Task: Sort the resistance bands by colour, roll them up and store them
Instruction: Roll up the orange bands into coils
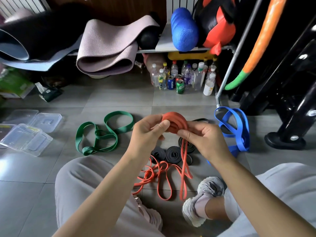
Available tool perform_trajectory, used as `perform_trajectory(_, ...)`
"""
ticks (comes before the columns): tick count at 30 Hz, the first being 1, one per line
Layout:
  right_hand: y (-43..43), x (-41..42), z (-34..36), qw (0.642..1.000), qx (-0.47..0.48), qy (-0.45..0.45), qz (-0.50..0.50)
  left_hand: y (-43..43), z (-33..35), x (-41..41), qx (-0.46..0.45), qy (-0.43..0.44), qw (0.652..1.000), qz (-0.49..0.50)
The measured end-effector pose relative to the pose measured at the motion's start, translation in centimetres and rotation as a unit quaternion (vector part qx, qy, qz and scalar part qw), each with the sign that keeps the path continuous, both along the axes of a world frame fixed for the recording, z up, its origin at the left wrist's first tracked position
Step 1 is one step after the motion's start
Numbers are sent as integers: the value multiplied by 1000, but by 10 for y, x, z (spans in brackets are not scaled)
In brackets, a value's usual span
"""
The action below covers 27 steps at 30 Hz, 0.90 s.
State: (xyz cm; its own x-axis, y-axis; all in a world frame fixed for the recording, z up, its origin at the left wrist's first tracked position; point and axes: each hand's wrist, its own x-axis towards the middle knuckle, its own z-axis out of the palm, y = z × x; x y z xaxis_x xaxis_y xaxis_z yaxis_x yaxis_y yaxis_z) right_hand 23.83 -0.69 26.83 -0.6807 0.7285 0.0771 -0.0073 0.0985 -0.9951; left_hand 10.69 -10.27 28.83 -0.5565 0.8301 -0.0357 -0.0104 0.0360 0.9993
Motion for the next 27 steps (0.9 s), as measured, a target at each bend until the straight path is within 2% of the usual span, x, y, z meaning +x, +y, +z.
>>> perform_trajectory(1, 0, 0, 0, 1000, 5, -2, -5, 0, -1, 1, -2, -38, 999, 0)
perform_trajectory(3, 3, 1, 1, 999, 32, -22, -5, 0, -2, -2, -28, -14, 999, -16)
perform_trajectory(5, 7, 2, 2, 996, 73, -60, 4, -1, 2, -10, -48, 123, 990, -45)
perform_trajectory(6, 9, 2, 2, 992, 97, -81, 8, 0, 5, -13, -62, 215, 972, -66)
perform_trajectory(8, 11, 1, 1, 982, 145, -116, 25, 2, 14, -17, -101, 380, 914, -103)
perform_trajectory(9, 12, 0, 3, 978, 161, -125, 31, 3, 19, -16, -114, 425, 891, -116)
perform_trajectory(11, 11, -3, 6, 981, 150, -117, 35, 6, 28, -17, -117, 446, 879, -120)
perform_trajectory(13, 11, -3, 10, 990, 110, -87, 30, 7, 31, -20, -100, 400, 905, -102)
perform_trajectory(16, 10, -2, 10, 995, 82, -59, 18, 6, 28, -21, -41, 236, 968, -68)
perform_trajectory(18, 7, -2, 11, 998, 53, -33, 0, 5, 23, -17, -6, 124, 991, -40)
perform_trajectory(20, 4, -4, 13, 999, 34, 2, -14, 6, 16, -8, 28, -10, 999, -21)
perform_trajectory(23, -1, -8, 16, 998, 23, 43, -35, 6, 9, 5, 77, -194, 978, -17)
perform_trajectory(25, 0, -8, 14, 998, 44, 33, -42, 6, 6, 8, 76, -239, 968, -20)
perform_trajectory(26, 2, -7, 14, 997, 57, 19, -40, 6, 6, 6, 56, -219, 974, -19)
perform_trajectory(27, 5, -5, 13, 997, 69, 1, -36, 6, 6, 4, 23, -146, 989, -12)
